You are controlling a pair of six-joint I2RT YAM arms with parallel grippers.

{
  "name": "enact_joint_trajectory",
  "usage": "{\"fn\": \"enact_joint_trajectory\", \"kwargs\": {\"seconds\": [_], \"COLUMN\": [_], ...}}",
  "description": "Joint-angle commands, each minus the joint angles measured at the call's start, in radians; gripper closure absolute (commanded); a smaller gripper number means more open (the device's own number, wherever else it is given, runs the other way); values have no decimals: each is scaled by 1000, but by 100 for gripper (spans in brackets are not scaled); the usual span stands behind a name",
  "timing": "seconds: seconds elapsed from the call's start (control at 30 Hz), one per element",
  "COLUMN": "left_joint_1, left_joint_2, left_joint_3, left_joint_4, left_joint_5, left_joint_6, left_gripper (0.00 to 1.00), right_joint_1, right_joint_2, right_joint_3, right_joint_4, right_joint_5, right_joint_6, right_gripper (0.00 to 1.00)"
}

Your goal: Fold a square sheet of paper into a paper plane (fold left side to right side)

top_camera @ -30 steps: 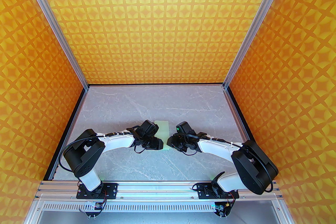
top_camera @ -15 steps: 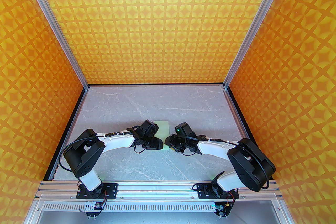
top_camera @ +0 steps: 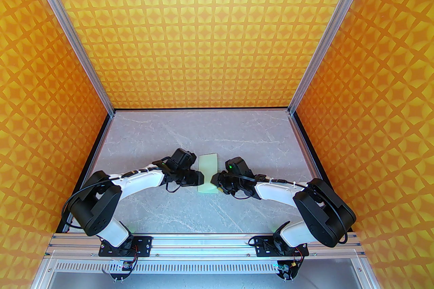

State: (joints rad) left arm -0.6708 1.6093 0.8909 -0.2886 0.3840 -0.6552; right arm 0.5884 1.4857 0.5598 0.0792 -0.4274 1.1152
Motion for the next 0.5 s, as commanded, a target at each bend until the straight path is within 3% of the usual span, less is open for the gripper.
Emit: {"fn": "enact_joint_trajectory", "kwargs": {"seconds": [0.0, 0.1, 0.47], "left_joint_1": [7, 6, 6], "left_joint_2": [17, 63, 193], "left_joint_3": [44, 49, 66], "left_joint_4": [3, 73, 159], "left_joint_5": [15, 58, 105], "left_joint_6": [29, 9, -10], "left_gripper": [66, 79, 81], "right_joint_1": [-1, -1, -1], "right_joint_2": [-24, -24, -70], "right_joint_3": [23, 28, 28], "right_joint_4": [23, 8, -16], "right_joint_5": [-21, -17, -20], "right_joint_6": [18, 14, 8], "right_gripper": [62, 62, 61]}}
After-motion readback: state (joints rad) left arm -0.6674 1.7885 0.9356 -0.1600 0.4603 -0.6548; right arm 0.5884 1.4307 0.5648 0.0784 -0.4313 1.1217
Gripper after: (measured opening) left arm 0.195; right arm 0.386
